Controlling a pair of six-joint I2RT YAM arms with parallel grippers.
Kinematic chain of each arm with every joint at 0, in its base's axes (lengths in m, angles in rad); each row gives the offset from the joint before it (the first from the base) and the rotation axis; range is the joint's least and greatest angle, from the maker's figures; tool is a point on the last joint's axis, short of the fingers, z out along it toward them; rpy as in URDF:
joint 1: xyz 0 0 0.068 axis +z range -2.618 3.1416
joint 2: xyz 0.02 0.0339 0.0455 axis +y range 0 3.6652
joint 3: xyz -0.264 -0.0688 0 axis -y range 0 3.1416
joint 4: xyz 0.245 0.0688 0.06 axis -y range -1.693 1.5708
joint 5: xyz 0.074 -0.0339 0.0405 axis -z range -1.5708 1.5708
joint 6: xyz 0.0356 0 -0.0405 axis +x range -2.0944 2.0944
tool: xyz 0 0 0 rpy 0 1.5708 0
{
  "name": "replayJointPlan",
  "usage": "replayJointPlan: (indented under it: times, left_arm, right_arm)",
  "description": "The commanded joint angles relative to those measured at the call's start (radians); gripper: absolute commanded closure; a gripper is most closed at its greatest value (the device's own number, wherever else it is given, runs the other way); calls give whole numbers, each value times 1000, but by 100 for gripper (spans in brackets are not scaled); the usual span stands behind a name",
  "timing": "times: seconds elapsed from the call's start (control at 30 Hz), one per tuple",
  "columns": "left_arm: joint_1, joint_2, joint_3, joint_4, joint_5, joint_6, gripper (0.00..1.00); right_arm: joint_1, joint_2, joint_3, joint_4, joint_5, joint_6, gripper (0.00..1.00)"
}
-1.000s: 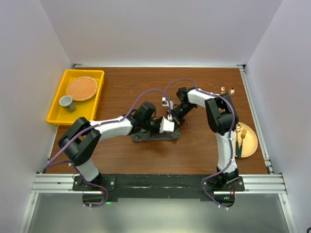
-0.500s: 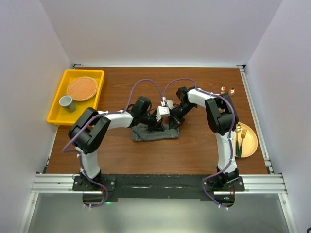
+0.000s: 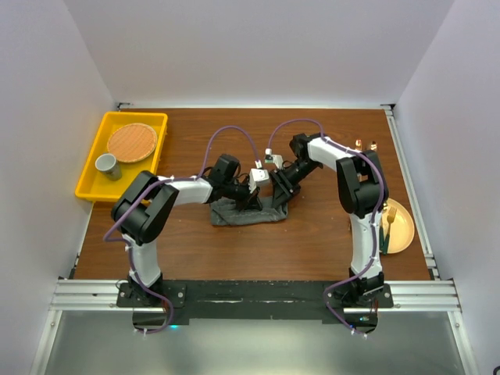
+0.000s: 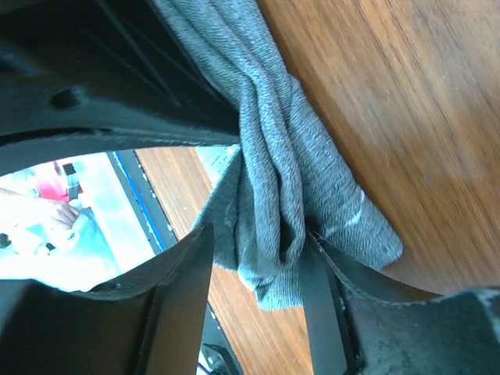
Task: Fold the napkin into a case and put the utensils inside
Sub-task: Fold the 2/3-rectangle-folded napkin at the center of the board.
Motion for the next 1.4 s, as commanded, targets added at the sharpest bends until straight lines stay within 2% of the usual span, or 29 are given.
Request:
replayJointPlan:
  times: [0.0,0.1,0.3,0.37,0.43,0.5,0.53,0.6,0.83,0.87,0.97,1.0,1.03,1.1,1.13,1.2,1.23,1.37]
  left_arm:
    - [12,14,16,34,26,-6,100]
    - [15,16,19,26,26,1,100]
    - [23,22,20,21,32,-3,100]
    - [23,26,20,23,33,-9,100]
    - [26,28,22,24,33,-12,100]
    - [26,28,22,30,40,-17,100]
    - [29,25,20,34,43,-25,100]
    - [30,23,20,50,46,-40,100]
    - [34,22,22,72,58,-88,100]
    - [34,23,22,72,58,-86,100]
    - [41,16,19,69,70,-86,99]
    - [52,-6,4,93,85,-101,93]
    - [58,-23,-10,118,89,-118,79]
    - [76,-70,-44,202,98,-159,65]
    - [80,-83,-44,214,95,-166,53]
    - [92,-89,-27,222,90,-175,46]
    - [95,-86,-18,219,101,-173,35]
    - [92,-38,25,192,136,-160,20]
  right_arm:
    - [-1,-70,-4,-12,-62,-45,47]
    - [-1,-79,-18,-10,-94,-58,43]
    - [-4,-87,-33,-19,-120,-110,40]
    - [-3,-88,-35,-30,-128,-129,34]
    - [-3,-94,-44,-18,-116,-135,34]
    - [-4,-97,-53,4,-99,-120,37]
    - [-4,-101,-62,36,-77,-109,45]
    - [-3,-102,-76,97,-50,-68,52]
    - [7,-116,-121,179,12,-16,67]
    - [5,-114,-124,186,21,-11,74]
    - [5,-113,-134,215,32,11,87]
    - [4,-116,-141,225,30,9,96]
    - [5,-120,-147,231,29,11,99]
    - [4,-137,-165,249,16,9,100]
    - [5,-140,-168,252,10,6,100]
    - [4,-144,-171,252,-2,3,100]
    - [5,-144,-171,252,-5,-3,100]
    - [5,-156,-173,252,-23,-15,100]
